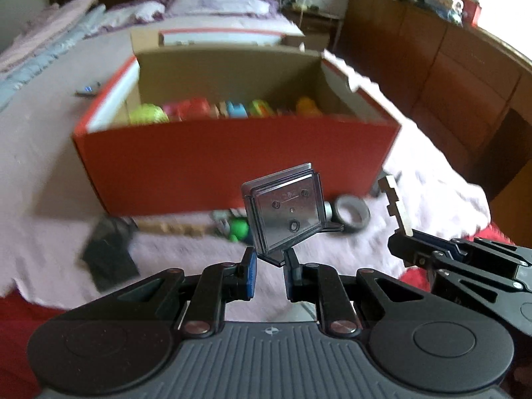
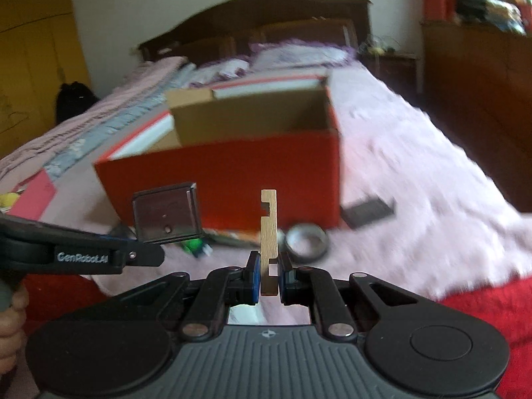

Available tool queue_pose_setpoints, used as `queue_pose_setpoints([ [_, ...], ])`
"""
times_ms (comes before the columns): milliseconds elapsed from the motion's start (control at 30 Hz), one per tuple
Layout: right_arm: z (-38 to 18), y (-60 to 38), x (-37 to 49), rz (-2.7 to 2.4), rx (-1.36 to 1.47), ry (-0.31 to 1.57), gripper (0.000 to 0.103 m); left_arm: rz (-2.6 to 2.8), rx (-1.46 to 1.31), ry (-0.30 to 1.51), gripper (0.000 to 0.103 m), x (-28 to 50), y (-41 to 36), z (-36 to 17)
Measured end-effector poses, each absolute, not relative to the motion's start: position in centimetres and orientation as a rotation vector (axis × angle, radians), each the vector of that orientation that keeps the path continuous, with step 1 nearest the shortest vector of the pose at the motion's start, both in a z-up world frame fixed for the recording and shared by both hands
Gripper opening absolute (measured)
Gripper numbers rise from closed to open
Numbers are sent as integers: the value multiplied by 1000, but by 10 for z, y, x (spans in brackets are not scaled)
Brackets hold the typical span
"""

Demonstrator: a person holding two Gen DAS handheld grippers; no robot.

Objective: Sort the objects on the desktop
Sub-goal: 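Carry the wooden stick and dark stand over the box with both tools, then open both tools to drop the stick and stand into the box, then bring both tools back to the loose items beside the box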

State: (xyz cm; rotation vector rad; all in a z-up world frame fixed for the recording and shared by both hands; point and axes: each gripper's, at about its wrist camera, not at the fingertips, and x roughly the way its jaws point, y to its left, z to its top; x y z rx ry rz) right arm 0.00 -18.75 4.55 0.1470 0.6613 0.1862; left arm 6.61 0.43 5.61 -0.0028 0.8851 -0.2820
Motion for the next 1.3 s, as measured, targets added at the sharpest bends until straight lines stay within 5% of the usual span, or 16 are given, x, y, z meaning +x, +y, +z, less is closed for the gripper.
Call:
queue_pose_setpoints([
  [467,118,-158,108,247,140,600,12,-198,5,823,20,173,15,102],
  [933,97,-157,129,201,161,629,29,-139,24,818,70,165,15,87],
  [1300,81,-173,78,152,206,645,50,-118,40,863,83,125,12,76],
])
